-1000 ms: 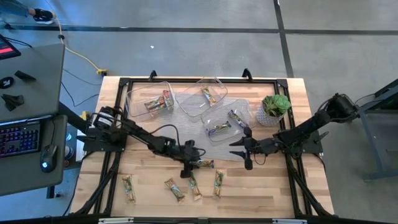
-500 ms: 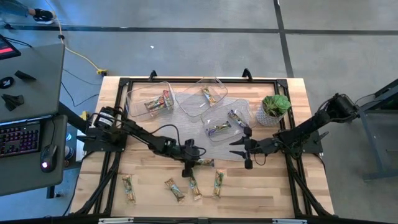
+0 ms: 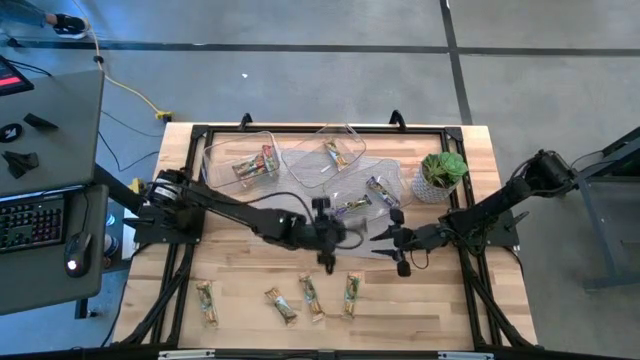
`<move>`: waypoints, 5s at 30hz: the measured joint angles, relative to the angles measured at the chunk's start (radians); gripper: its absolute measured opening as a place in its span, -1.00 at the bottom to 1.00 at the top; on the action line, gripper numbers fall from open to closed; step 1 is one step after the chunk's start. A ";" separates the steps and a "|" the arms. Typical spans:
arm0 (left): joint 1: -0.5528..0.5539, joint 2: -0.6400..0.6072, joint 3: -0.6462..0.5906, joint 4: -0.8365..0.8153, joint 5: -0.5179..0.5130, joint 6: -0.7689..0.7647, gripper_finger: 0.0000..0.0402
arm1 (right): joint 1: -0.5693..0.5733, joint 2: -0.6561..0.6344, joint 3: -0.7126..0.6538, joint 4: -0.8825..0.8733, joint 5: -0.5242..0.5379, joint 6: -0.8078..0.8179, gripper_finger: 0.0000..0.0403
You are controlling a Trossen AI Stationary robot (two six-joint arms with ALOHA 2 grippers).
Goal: Pick and place Granola Bars by type
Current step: Put the blue granola bar into the right transparent bin, then put the orange granola bar into the middle transparent bin
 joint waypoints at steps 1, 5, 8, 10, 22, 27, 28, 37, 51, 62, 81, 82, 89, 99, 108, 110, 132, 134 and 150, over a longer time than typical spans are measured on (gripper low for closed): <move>0.010 -0.001 0.043 -0.050 -0.065 0.023 -0.61 | 0.005 0.000 -0.001 -0.002 0.000 0.000 -0.34; 0.081 -0.004 0.136 -0.102 -0.054 0.055 -0.61 | 0.020 0.000 0.000 -0.008 0.006 0.011 -0.34; 0.180 -0.003 0.161 -0.075 0.138 -0.053 -0.61 | 0.023 0.000 0.000 -0.004 0.005 0.048 -0.34; 0.246 0.024 0.163 -0.032 0.264 -0.109 -0.61 | 0.023 0.000 0.000 -0.008 0.002 0.074 -0.34; 0.398 0.202 0.157 0.034 0.441 -0.069 -0.61 | 0.023 0.000 -0.001 -0.017 0.009 0.095 -0.34; 0.398 0.209 0.160 0.043 0.441 -0.029 -0.61 | 0.023 0.000 -0.001 -0.016 0.016 0.096 -0.34; 0.398 0.210 0.160 0.042 0.449 -0.015 -0.61 | 0.023 0.000 -0.001 -0.016 0.024 0.096 -0.34; 0.398 0.210 0.160 0.023 0.475 0.002 -0.61 | 0.022 0.000 -0.001 -0.008 0.081 0.096 -0.34; 0.398 0.210 0.160 0.035 0.336 -0.095 -0.61 | 0.018 0.000 -0.001 0.024 0.107 -0.027 -0.34; 0.398 0.210 0.160 0.042 0.464 -0.067 -0.58 | 0.018 0.000 -0.001 0.023 0.055 -0.024 -0.34; 0.397 0.071 0.159 -0.032 0.716 -0.072 -0.10 | 0.017 0.000 0.156 -0.105 -0.018 -0.118 -0.34; 0.397 0.042 0.159 -0.066 0.716 -0.072 -0.10 | 0.017 0.001 0.189 -0.150 -0.018 -0.134 -0.34; 0.398 -0.174 0.161 -0.268 0.666 -0.072 -0.10 | 0.014 0.155 0.376 -0.317 -0.088 -0.132 -0.34; 0.397 -0.395 0.160 -0.563 0.640 -0.120 -0.10 | 0.013 0.395 0.559 -0.343 -0.137 -0.286 -0.34; 0.397 -0.456 0.160 -0.713 0.640 -0.150 -0.10 | 0.013 0.398 0.611 -0.336 -0.104 -0.299 -0.34; 0.397 -0.458 0.160 -0.734 0.634 -0.156 -0.10 | 0.013 0.398 0.610 -0.327 -0.122 -0.332 -0.34; 0.397 -0.458 0.160 -0.772 0.641 -0.208 -0.10 | -0.024 0.399 0.610 -0.367 -0.415 -0.255 -0.02; 0.397 -0.458 0.160 -0.772 0.641 -0.208 -0.10 | -0.023 0.399 0.603 -0.366 -0.430 -0.307 0.05; 0.397 -0.458 0.160 -0.771 0.641 -0.256 -0.10 | -0.027 0.642 0.546 -0.098 -0.658 -0.530 0.14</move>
